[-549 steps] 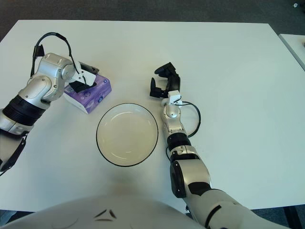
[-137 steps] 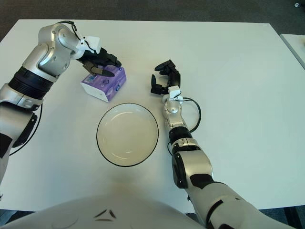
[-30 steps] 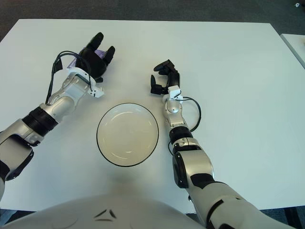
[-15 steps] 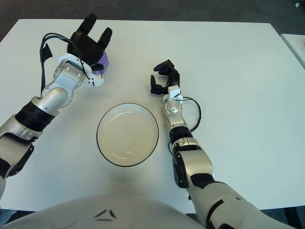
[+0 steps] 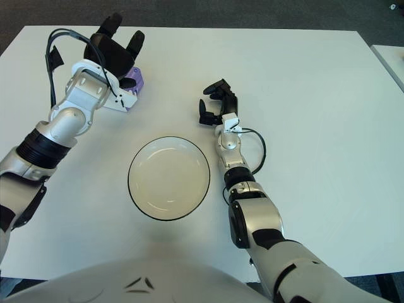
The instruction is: Put the tissue paper into the plate.
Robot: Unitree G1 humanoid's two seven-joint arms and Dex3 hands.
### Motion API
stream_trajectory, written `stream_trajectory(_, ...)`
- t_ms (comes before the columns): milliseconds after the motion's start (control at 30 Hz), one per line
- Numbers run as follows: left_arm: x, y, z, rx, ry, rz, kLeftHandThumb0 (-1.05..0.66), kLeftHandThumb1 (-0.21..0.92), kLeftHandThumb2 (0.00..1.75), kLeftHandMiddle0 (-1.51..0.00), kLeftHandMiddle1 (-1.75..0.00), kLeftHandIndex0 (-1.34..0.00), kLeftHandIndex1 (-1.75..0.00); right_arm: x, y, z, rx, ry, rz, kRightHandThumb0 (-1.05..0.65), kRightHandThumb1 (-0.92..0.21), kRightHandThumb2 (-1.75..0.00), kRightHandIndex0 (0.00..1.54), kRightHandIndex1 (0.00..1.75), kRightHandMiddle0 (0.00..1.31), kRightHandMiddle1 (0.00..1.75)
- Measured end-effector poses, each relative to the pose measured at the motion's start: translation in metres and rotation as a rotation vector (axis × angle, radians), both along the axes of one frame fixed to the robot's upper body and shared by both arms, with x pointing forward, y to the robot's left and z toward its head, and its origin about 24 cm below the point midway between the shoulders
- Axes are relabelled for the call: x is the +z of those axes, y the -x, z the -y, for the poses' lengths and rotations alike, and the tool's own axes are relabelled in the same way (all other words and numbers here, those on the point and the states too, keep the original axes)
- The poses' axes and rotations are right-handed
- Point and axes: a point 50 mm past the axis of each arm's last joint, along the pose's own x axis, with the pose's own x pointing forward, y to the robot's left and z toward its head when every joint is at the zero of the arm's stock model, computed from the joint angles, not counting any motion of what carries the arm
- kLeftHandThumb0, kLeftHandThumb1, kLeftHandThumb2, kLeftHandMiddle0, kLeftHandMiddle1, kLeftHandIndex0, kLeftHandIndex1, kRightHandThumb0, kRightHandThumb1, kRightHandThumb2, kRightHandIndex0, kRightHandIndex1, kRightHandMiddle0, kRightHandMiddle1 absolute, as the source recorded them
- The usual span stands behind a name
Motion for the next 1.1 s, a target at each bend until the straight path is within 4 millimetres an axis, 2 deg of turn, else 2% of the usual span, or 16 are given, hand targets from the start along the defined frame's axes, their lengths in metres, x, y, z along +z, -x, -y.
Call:
stream_trajectory(67, 0.002, -0.002, -0.002, 0.017, -0.015, -0.039, -1.05, 0.92, 1.30, -0.36, -0.06, -0.06, -0.06, 0.000, 0.000, 0.000, 0.002, 0.000, 0.001, -0.01, -0.23, -1.35, 0.69, 1.75, 0.56, 1.53)
stream_trajectory(133, 0.004, -0.006, -0.005, 0.041, -0.032, -0.085, -1.05, 0.92, 1.31, -0.37, -0.03, -0.04, -0.20, 0.000, 0.000, 0.000, 0.001, 0.001, 0.001, -0.01, -0.23, -1.35, 0.69, 1.75, 0.56, 1.53)
stream_trajectory(200, 0.006, -0.009, -0.008, 0.073, -0.047, -0.130, -1.05, 0.92, 1.32, -0.35, -0.02, -0.02, -0.24, 0.000, 0.000, 0.000, 0.001, 0.001, 0.000, -0.01, -0.23, -1.35, 0.69, 1.75, 0.56, 1.53)
stream_trajectory(400, 0.008, -0.027, -0.020, 0.182, -0.045, -0.259, -1.05, 0.92, 1.35, -0.22, 0.00, 0.00, -0.30, 0.000, -0.001, 0.001, 0.001, 0.002, -0.001, -0.01, -0.22, -1.36, 0.70, 1.75, 0.56, 1.54)
stream_trajectory(500, 0.007, -0.035, -0.027, 0.242, -0.021, -0.327, -1.05, 0.92, 1.36, -0.14, 0.00, 0.00, -0.28, 0.001, -0.001, 0.000, 0.003, 0.003, 0.000, -0.01, -0.22, -1.37, 0.70, 1.75, 0.56, 1.54)
stream_trajectory(533, 0.007, -0.037, -0.029, 0.257, -0.011, -0.348, -1.05, 0.92, 1.34, -0.09, 0.00, 0.00, -0.18, 0.001, -0.001, 0.000, 0.003, 0.003, 0.001, -0.01, -0.22, -1.38, 0.70, 1.75, 0.56, 1.55)
stream_trajectory(667, -0.001, -0.045, -0.037, 0.315, 0.042, -0.439, -1.05, 0.92, 1.28, -0.02, 0.00, 0.00, -0.04, 0.001, -0.001, 0.000, 0.005, 0.003, 0.002, -0.01, -0.21, -1.39, 0.71, 1.75, 0.56, 1.56)
stream_trajectory(900, -0.021, -0.050, -0.048, 0.416, 0.129, -0.570, -1.05, 0.92, 1.17, 0.00, 0.00, 0.00, 0.00, 0.002, -0.001, 0.000, 0.005, 0.004, 0.003, -0.01, -0.21, -1.38, 0.71, 1.75, 0.56, 1.55)
stream_trajectory(1100, -0.025, -0.054, -0.054, 0.468, 0.186, -0.586, -1.05, 0.92, 1.12, 0.00, 0.00, 0.00, 0.00, 0.001, -0.001, 0.001, 0.009, 0.006, 0.000, -0.01, -0.21, -1.39, 0.71, 1.75, 0.56, 1.56)
